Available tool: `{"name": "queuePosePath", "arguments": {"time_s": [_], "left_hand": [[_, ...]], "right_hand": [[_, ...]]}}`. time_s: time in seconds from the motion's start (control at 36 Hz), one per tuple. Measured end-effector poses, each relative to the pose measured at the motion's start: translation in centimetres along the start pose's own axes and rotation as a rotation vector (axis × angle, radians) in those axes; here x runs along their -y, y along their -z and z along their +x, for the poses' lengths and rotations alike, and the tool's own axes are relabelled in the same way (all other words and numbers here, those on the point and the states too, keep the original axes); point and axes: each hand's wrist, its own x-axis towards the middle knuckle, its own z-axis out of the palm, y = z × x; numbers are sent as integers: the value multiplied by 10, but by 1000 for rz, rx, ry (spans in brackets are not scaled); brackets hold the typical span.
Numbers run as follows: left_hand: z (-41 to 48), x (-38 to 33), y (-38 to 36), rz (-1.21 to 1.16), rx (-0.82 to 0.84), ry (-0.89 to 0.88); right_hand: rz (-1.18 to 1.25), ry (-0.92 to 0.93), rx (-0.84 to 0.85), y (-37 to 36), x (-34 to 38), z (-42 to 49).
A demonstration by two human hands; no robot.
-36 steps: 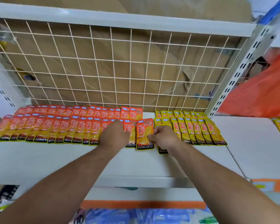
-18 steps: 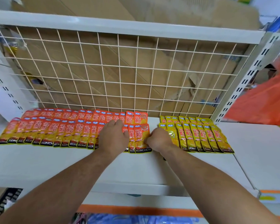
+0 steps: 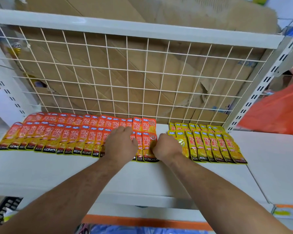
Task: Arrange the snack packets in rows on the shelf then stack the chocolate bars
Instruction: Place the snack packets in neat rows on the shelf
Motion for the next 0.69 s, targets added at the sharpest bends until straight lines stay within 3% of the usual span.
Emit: {"name": "queuePosePath", "arguments": {"time_s": [0.42,0.56,0.69], "left_hand": [[-8,-19,-7,-1,101,-141],[-12,-35,-21,-30,110,-242],[-20,-61,-33,23,191,-330]], "right_hand": [[7,65,-113,-6,-18,-17],[-169,209,-248,-8,-42,-32],[-210,175,-255,-1,-72,-51]]}}
